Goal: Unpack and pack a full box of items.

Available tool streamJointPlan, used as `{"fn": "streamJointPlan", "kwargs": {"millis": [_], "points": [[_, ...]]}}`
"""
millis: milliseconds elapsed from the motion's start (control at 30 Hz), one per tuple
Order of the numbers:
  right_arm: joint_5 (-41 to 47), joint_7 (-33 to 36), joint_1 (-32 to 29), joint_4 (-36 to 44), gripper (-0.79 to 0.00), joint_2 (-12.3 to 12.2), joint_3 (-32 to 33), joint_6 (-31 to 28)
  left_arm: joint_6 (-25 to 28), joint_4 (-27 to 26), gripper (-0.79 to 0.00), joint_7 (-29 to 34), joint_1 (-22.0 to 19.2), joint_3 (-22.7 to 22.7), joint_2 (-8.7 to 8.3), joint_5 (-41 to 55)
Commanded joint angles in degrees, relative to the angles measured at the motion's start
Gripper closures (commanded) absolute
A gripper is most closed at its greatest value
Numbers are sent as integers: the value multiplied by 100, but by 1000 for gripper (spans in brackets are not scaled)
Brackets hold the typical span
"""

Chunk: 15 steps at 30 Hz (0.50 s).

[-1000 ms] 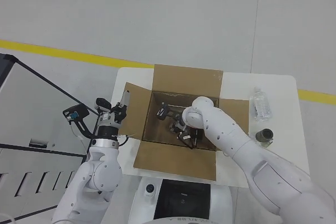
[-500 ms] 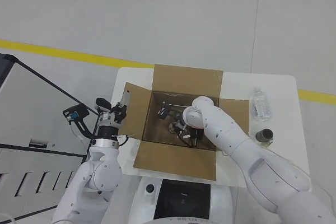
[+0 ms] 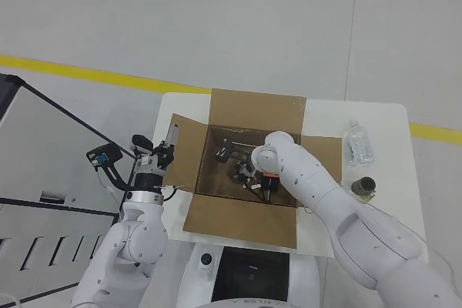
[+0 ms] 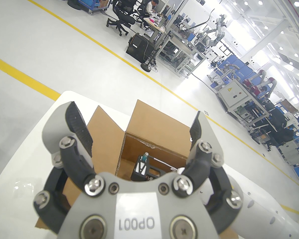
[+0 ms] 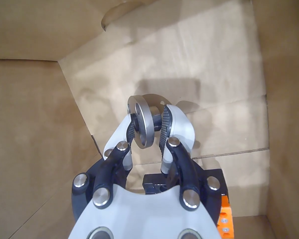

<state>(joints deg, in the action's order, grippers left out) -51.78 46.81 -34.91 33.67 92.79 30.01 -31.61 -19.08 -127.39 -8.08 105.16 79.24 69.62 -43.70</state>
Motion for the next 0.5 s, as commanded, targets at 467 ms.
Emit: {"fn": "streamJointPlan", "kwargs": {"millis": [467], "points": [[26, -335, 46, -25, 0, -145, 267, -442, 1, 0, -785, 0, 1, 0, 0, 0]]}}
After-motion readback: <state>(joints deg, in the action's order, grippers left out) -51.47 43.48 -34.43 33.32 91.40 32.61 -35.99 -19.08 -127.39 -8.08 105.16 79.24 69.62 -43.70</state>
